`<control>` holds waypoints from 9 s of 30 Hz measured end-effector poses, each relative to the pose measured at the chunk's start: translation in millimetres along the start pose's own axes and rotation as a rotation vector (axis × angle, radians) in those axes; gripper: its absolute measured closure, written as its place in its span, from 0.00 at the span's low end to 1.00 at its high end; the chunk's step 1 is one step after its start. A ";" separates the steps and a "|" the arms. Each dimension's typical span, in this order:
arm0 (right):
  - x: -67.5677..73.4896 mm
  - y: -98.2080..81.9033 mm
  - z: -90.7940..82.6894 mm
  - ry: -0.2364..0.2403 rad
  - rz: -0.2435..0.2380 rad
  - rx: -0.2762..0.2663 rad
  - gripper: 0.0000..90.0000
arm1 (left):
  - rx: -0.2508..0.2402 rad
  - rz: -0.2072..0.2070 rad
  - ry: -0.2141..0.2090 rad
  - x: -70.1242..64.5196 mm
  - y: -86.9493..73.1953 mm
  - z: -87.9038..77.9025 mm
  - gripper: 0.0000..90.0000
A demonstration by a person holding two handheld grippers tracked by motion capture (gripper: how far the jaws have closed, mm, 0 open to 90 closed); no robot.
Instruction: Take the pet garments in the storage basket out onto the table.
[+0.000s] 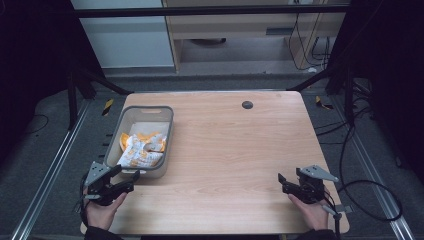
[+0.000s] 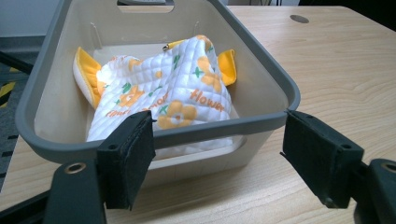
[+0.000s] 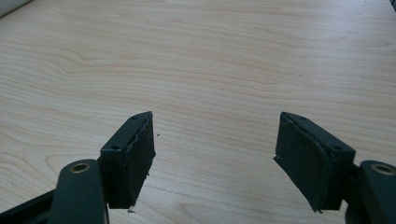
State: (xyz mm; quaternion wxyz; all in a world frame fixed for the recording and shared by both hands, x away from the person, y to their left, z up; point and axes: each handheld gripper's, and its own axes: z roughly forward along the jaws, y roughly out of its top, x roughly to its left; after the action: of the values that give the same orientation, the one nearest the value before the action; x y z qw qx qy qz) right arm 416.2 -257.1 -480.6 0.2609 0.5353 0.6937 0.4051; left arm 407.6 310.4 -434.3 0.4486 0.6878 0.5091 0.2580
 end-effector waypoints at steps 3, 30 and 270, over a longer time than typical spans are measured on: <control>-0.6 0.0 0.0 -0.001 0.006 0.002 0.31 | -0.007 0.004 0.000 -0.3 4.3 -0.7 0.27; -2.7 0.7 0.8 -0.010 0.004 0.002 0.33 | -0.057 0.016 -0.005 4.6 39.3 -0.3 0.26; -5.6 2.7 3.3 0.020 0.013 0.030 0.30 | 0.329 0.307 -0.109 -32.2 179.9 9.1 0.91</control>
State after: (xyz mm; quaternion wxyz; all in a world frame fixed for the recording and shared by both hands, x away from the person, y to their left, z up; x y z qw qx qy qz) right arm 421.8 -261.3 -480.5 0.2432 0.5396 0.6987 0.4020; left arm 488.1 263.0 -277.0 0.3128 0.8340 0.4086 0.1993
